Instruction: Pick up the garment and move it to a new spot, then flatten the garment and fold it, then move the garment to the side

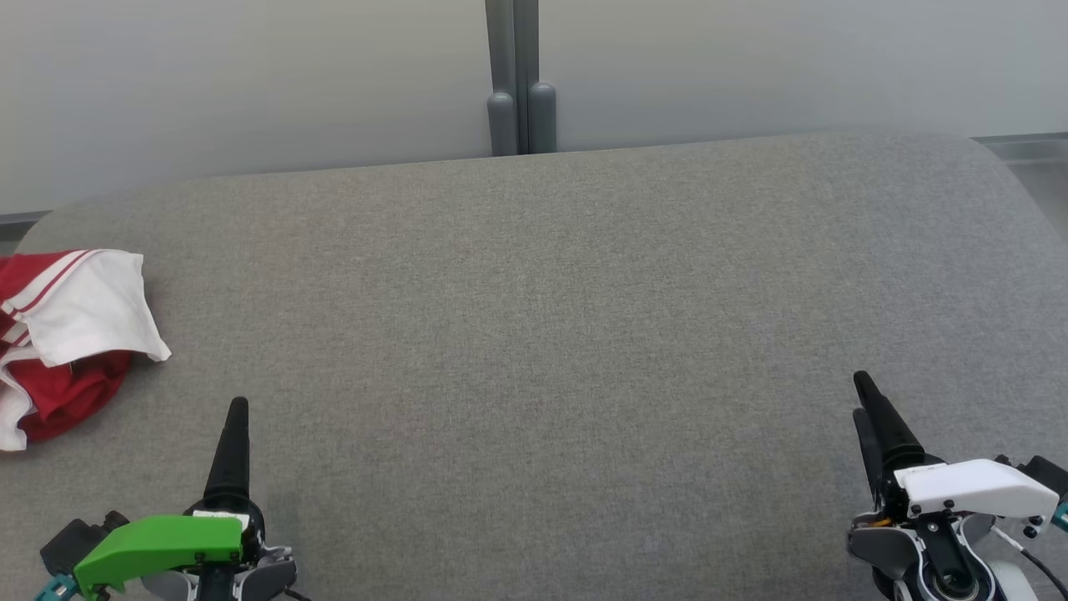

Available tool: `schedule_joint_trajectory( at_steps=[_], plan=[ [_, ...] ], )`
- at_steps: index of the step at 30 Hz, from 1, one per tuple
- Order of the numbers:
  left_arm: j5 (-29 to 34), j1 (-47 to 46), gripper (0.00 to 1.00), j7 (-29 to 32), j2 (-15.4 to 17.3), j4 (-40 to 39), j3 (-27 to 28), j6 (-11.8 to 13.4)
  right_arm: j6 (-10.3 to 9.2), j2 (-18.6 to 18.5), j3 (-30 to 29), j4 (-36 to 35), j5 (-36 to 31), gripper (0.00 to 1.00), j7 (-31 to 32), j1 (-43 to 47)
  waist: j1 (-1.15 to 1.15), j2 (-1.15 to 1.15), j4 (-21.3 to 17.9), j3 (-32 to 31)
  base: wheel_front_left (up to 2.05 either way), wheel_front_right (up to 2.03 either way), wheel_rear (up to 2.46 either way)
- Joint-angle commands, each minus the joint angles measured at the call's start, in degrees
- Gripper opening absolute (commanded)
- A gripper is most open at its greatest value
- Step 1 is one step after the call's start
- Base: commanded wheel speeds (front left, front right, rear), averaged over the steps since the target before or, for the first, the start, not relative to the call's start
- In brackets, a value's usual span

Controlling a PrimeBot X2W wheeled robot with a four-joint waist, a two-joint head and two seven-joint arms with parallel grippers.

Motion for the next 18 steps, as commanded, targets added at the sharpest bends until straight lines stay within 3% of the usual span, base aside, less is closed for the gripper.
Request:
schedule_joint_trajectory(
  at_steps=[1,18],
  plan=[
    [3.26,-1.44,1.00,-0.69,0.75,-0.60,-0.08,-0.06,0.02,-0.71,0.34,-1.08,-3.00,1.00,-0.78,-1.64,0.00,0.00,-0.02,0.03,0.00,0.00,0.00],
    [24.34,-1.40,1.00,-4.23,0.98,0.60,-1.82,0.60,0.02,-1.11,3.35,-0.42,-22.89,1.00,-4.80,-2.28,0.00,0.00,-0.16,0.16,0.00,0.00,0.00]
  ],
)
